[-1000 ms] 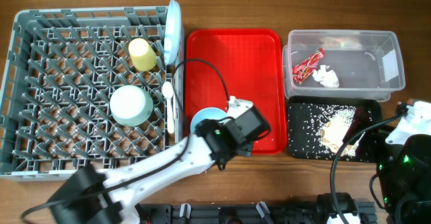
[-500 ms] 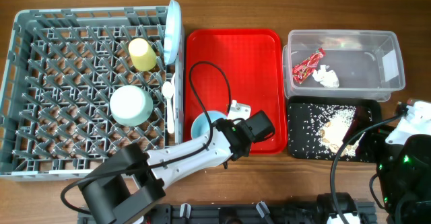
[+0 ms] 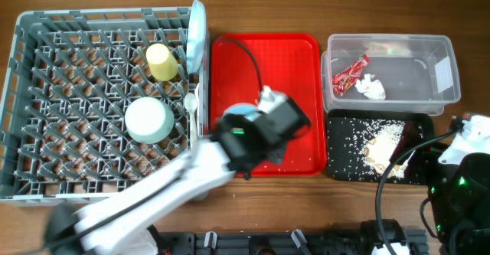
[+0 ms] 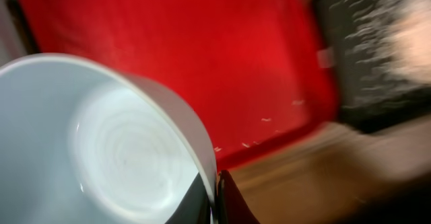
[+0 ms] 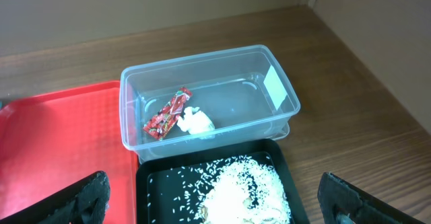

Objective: Sort waste into correct bins and load items into the dishwasher rack
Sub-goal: 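Reach the left gripper to the small light blue bowl and grasp its rim, then lift the light blue bowl and carry it left over the rack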

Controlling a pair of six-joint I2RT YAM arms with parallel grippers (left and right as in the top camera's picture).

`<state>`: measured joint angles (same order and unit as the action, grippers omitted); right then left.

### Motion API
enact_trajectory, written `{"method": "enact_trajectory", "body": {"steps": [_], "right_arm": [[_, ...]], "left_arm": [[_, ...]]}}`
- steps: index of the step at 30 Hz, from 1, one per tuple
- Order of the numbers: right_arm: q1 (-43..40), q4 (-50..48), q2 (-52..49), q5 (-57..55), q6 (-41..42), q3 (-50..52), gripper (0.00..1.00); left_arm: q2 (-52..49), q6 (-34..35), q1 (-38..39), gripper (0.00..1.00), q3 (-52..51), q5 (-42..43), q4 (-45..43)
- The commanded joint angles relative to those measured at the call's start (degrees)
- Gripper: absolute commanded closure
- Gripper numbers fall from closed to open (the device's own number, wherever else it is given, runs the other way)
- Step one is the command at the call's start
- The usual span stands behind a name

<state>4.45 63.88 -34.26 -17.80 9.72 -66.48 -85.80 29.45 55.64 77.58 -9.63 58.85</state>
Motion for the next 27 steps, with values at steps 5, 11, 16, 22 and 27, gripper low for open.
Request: {"method": "enact_trajectory", "body": {"steps": [5, 11, 16, 22, 27], "right_arm": [[0.20, -0.15, 0.09, 0.35, -0.70, -0.37, 0.00], [0.20, -0.15, 0.09, 0.35, -0.72, -0.37, 0.00], [0.20, -0.15, 0.09, 0.35, -0.70, -0.37, 0.00], [0.20, -0.15, 0.09, 0.35, -0.66, -0.37, 0.00], [0.20, -0.15, 0.09, 0.35, -0.70, -0.37, 0.00]], "left_arm": [[19.67, -10.62, -19.41, 0.96, 6.67, 22.88, 13.84], [24.79, -24.57, -46.18, 0.96, 6.64, 41.92, 21.94], [21.64, -33.57, -65.11, 0.96, 6.62, 54.97, 22.12], [11.06, -33.73, -78.01, 0.96, 6.62, 67.47, 13.73], [-0.76, -33.77, -83.45, 0.96, 6.62, 76.72, 12.52]]}}
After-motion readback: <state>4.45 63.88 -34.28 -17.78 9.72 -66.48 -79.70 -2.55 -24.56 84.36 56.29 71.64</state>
